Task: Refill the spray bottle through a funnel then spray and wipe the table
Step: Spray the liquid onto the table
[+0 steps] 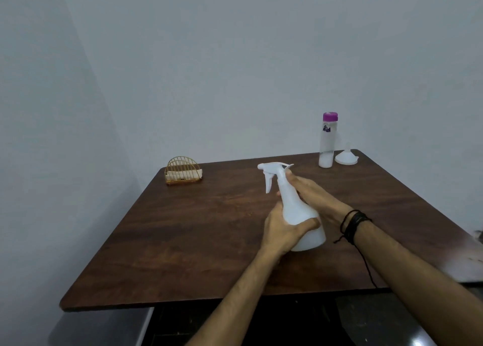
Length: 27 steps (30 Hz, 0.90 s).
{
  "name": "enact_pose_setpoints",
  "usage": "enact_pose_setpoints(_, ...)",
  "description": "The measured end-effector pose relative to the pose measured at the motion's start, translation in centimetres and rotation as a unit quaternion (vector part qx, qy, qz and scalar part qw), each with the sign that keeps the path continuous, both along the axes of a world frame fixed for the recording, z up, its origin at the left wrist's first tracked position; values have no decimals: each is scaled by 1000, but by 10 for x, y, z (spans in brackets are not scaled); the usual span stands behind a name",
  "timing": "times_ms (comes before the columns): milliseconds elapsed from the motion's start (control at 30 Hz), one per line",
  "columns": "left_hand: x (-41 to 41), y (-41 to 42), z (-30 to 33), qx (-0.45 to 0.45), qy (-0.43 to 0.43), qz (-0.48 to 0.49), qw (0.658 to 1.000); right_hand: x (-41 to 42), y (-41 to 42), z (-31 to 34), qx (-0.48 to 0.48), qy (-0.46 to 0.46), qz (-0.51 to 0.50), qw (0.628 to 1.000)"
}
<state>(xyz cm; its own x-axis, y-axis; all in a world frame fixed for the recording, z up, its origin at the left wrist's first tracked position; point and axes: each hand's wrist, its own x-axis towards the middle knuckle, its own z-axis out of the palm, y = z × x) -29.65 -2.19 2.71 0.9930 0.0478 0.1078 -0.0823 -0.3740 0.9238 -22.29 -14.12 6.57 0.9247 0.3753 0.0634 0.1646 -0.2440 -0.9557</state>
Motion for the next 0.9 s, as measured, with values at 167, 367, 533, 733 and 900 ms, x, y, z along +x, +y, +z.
enact_pose_setpoints(167, 76, 2, 16, 52, -67, 55, 995, 38, -17, -18, 23, 4, -16, 1000)
enact_pose_setpoints(367, 173, 1, 7, 112, -110, 88, 984, 92, -13, -28, 96, 10, -22, 995)
enact_pose_setpoints(533, 235, -8, 4, 128, -142, 22, 981, 164, -19, -38, 99, 5, -51, 994)
enact_pose_setpoints(733, 303, -20, -26, 162, -192, -9, 968, 236, -31, -61, 68, 17, -75, 995)
enact_pose_setpoints(900, 336, -24, -54, 140, -181, -9, 973, 269, -35, -82, 13, -2, -98, 995)
